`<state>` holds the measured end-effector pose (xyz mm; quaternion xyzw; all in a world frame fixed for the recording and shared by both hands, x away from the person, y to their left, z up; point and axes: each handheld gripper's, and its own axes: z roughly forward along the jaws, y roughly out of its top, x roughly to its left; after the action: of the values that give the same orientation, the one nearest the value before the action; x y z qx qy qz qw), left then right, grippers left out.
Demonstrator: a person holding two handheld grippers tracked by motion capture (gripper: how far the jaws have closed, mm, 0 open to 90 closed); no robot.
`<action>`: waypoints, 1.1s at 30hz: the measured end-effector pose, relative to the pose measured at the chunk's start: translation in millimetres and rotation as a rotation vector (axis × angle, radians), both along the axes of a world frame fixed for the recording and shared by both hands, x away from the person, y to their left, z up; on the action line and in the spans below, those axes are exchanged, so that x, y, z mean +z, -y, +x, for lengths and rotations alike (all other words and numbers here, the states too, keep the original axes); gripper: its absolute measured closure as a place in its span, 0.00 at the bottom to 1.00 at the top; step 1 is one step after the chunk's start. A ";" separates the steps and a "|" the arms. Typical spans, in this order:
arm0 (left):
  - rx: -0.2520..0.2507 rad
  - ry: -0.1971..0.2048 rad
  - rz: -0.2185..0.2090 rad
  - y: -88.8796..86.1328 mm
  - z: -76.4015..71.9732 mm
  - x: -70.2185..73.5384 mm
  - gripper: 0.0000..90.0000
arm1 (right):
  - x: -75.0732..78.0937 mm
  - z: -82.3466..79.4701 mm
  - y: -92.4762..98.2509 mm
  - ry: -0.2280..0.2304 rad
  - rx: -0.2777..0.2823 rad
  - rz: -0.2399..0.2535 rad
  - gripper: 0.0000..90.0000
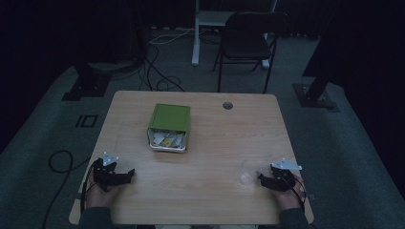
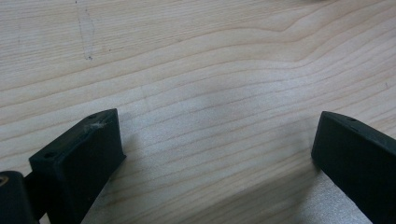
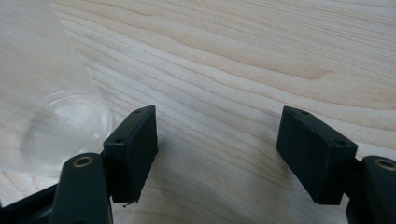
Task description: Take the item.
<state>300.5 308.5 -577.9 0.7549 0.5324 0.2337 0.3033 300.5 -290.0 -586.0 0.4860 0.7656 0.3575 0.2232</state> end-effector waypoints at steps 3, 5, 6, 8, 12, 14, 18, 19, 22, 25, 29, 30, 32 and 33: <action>-0.005 -0.001 0.000 -0.4 0.2 0.1 0.03 | 0.0 0.0 0.0 0.000 0.000 0.000 0.32; -0.011 -0.003 0.001 -1.1 0.3 0.4 0.03 | 0.0 0.0 0.0 0.000 0.000 0.001 0.32; -0.011 -0.003 0.001 -1.1 0.3 0.4 0.03 | 0.0 0.1 0.1 0.000 0.000 0.002 0.32; -0.036 -0.012 0.007 -2.4 -0.6 1.2 0.03 | 0.0 0.0 0.0 0.000 0.000 0.001 0.32; -0.051 -0.025 0.012 -2.6 -1.2 3.1 0.04 | 0.0 0.0 0.0 0.000 0.000 0.000 0.32; -0.061 -0.038 0.018 -2.4 -1.4 5.9 0.11 | 0.0 0.0 0.0 0.000 0.000 0.000 0.32; -0.061 -0.048 0.019 -1.3 -2.0 7.9 0.16 | 0.0 0.0 0.0 0.000 0.000 -0.001 0.32; -0.059 -0.052 0.020 -1.0 -1.8 8.2 0.17 | 0.0 0.0 -0.1 0.000 0.000 0.000 0.32; -0.057 -0.056 0.022 -0.7 -1.8 8.7 0.17 | 0.0 0.0 0.0 0.000 0.000 -0.001 0.32; -0.056 -0.062 0.024 -0.7 -2.1 9.5 0.18 | 0.0 0.0 0.0 0.000 0.000 -0.001 0.32; -0.055 -0.065 0.024 -0.6 -3.5 11.0 0.22 | 0.0 0.0 -0.1 0.000 0.000 -0.001 0.32; -0.056 -0.066 0.024 -0.7 -3.7 11.3 0.24 | 0.0 0.0 -0.1 0.000 0.000 0.000 0.32; -0.059 -0.068 0.028 -0.2 -4.6 11.8 0.24 | 0.0 0.0 -0.1 0.000 0.000 -0.001 0.32; -0.059 -0.068 0.028 -0.2 -4.6 11.8 0.25 | 0.0 0.0 -0.1 0.000 0.000 -0.001 0.32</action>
<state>295.9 308.7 -566.1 0.7820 0.5166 0.2063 0.2811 300.5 -289.9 -586.0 0.4859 0.7658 0.3572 0.2232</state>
